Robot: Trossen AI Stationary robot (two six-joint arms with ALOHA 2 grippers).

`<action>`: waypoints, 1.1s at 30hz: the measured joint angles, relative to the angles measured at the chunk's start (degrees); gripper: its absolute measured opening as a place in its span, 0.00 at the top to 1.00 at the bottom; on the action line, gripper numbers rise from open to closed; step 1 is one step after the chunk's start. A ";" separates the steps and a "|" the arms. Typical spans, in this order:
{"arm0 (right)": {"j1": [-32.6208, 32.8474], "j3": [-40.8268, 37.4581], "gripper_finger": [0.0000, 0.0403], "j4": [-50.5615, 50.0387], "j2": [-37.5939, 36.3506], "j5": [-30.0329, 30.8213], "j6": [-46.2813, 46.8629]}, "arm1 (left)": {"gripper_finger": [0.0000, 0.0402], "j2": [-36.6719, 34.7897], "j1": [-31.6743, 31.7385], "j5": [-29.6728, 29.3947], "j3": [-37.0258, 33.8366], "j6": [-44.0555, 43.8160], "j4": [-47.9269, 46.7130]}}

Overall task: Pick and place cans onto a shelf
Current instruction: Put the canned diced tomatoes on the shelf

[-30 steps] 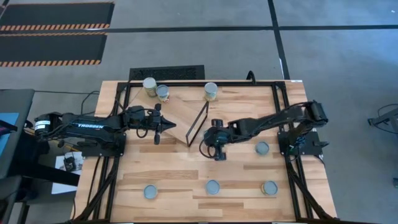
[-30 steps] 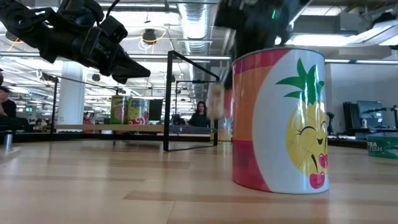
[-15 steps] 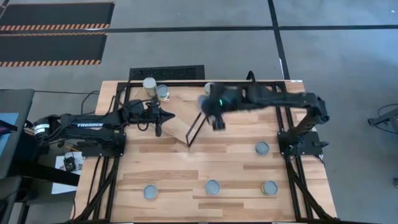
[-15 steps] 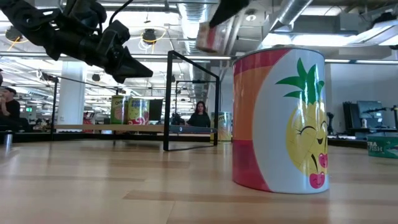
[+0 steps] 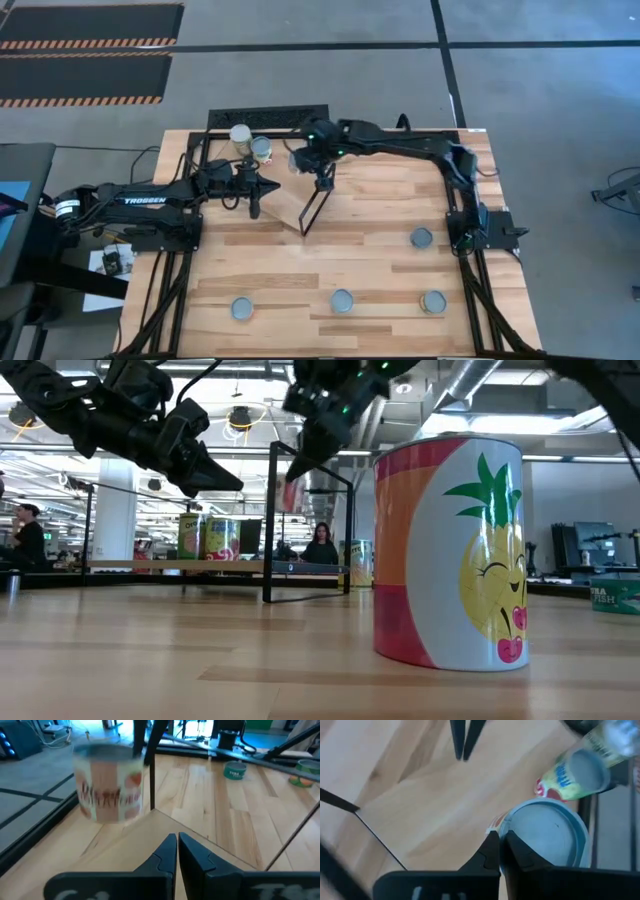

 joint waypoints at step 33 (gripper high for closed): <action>2.41 4.32 0.96 -0.16 7.64 -0.69 -0.37 | 0.76 -0.46 -0.17 -4.71 4.44 15.76 -7.27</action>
